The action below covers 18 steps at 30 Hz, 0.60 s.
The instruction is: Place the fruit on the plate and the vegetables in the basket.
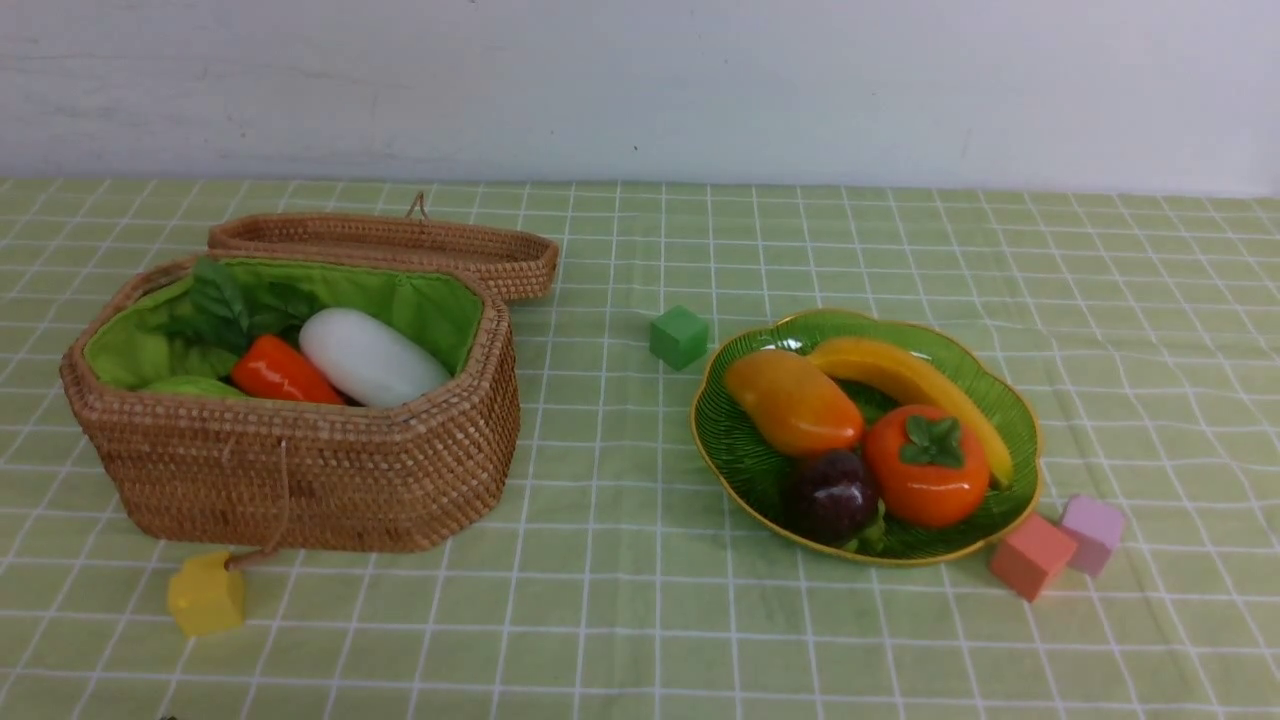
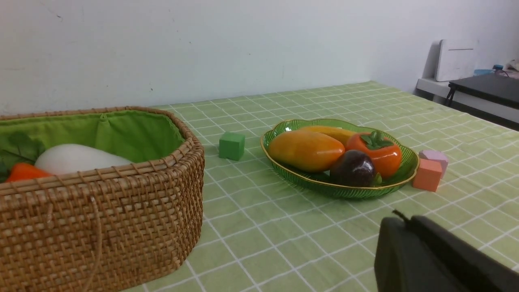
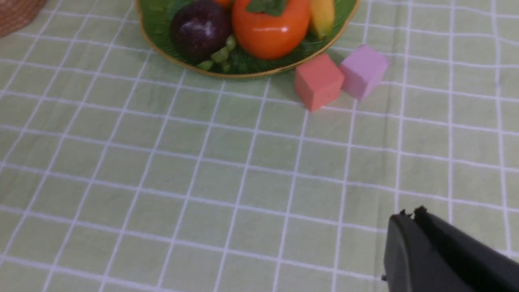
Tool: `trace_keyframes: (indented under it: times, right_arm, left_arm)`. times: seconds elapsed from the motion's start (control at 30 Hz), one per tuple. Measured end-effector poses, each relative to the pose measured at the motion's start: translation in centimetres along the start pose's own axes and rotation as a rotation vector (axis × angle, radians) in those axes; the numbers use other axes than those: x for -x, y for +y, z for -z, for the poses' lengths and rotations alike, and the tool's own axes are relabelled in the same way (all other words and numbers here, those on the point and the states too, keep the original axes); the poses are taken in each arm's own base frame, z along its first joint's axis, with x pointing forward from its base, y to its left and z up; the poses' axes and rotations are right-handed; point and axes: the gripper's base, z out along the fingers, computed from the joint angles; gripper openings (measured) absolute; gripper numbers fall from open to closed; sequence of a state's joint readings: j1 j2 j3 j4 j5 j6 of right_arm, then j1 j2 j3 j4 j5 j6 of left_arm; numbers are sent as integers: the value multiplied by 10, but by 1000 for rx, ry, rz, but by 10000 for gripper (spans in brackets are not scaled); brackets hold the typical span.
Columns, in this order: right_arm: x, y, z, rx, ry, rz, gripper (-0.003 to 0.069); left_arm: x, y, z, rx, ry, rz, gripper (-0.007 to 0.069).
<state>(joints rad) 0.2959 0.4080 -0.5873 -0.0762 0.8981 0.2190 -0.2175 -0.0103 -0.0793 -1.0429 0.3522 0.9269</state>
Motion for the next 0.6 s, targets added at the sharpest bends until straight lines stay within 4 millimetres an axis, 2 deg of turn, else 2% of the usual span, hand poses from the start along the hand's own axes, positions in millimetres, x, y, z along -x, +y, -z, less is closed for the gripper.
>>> trace_keyframes:
  times: [0.1,0.23,0.27,0.3,0.33,0.4,0.43,0.6]
  right_arm:
    - [-14,-8,-12,-58,-118,-63,-19]
    - [-45,-16,-29,-109,-258,-124,-20]
    - [-66,-20,-39,-123,-334,-137,-20]
    - [-66,-20,-39,-126,-334,-138,-20]
    - [-88,-23,-52,-137,-395,-142,-20]
    - [-104,-25,-62,-146,-397,-146,-20]
    - [-110,-26,-64,-152,-367,-150,-20]
    - [-112,-27,-65,-160,-347,-159,-20]
  left_arm:
    - [0,0,0,0,1,1,-11]
    - [0,0,0,0,1,4,-9]
    - [0,0,0,0,1,5,-6]
    - [0,0,0,0,1,5,-6]
    - [0,0,0,0,1,5,-3]
    - [0,0,0,0,1,5,-2]
    - [0,0,0,0,0,6,-2]
    - [0,0,0,0,0,7,-2]
